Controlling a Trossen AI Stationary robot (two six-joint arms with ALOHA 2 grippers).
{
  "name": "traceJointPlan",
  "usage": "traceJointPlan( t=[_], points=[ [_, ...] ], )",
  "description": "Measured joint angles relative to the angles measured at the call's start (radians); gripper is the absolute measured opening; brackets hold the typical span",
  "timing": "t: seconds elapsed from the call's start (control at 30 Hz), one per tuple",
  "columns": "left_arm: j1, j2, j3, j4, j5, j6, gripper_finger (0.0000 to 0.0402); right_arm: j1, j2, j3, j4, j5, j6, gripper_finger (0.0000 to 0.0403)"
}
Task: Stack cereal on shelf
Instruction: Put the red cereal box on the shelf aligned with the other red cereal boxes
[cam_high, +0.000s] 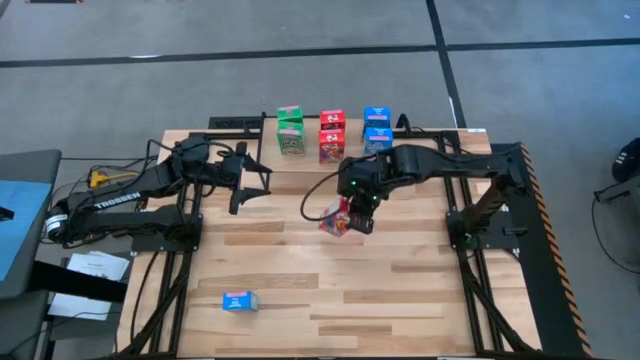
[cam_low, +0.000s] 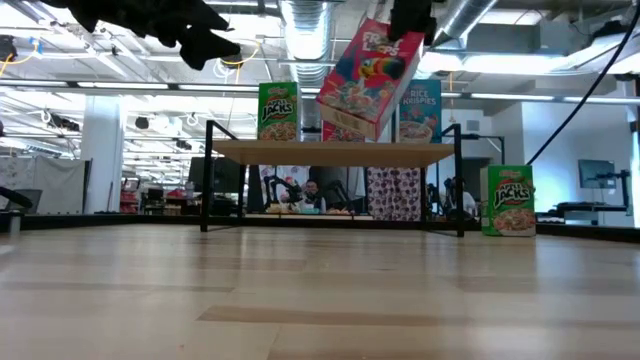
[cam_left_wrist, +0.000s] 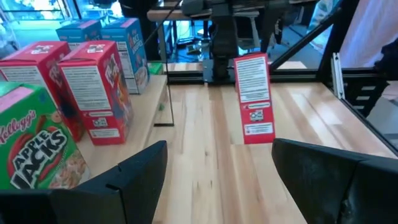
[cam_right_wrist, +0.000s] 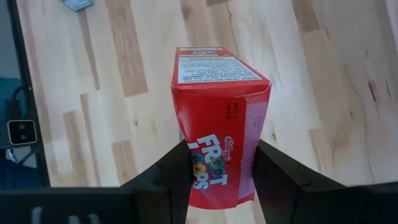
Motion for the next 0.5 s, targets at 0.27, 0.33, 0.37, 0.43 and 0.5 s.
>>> traceJointPlan(
  t=[0.27, 0.33, 0.37, 0.43, 0.5],
  points=[
    [0.000, 0.000, 0.000, 0.004, 0.016, -0.088, 0.0279, 0.000, 0.000, 0.000, 0.000, 0.000, -0.071, 0.0169],
    [0.000, 0.000, 0.000, -0.002, -0.012, -0.121, 0.0279, 0.000, 0.000, 0.000, 0.001, -0.001, -0.070, 0.0169],
    [0.000, 0.000, 0.000, -0.004, -0.024, -0.136, 0.0279, 0.000, 0.000, 0.000, 0.004, 0.000, -0.070, 0.0169],
    [0.000, 0.000, 0.000, -0.004, -0.036, -0.154, 0.0279, -0.001, 0.000, 0.000, 0.024, 0.000, -0.071, 0.0169],
    [0.000, 0.000, 0.000, -0.004, -0.042, -0.163, 0.0279, -0.001, 0.000, 0.000, 0.039, 0.000, -0.076, 0.0169]
  ],
)
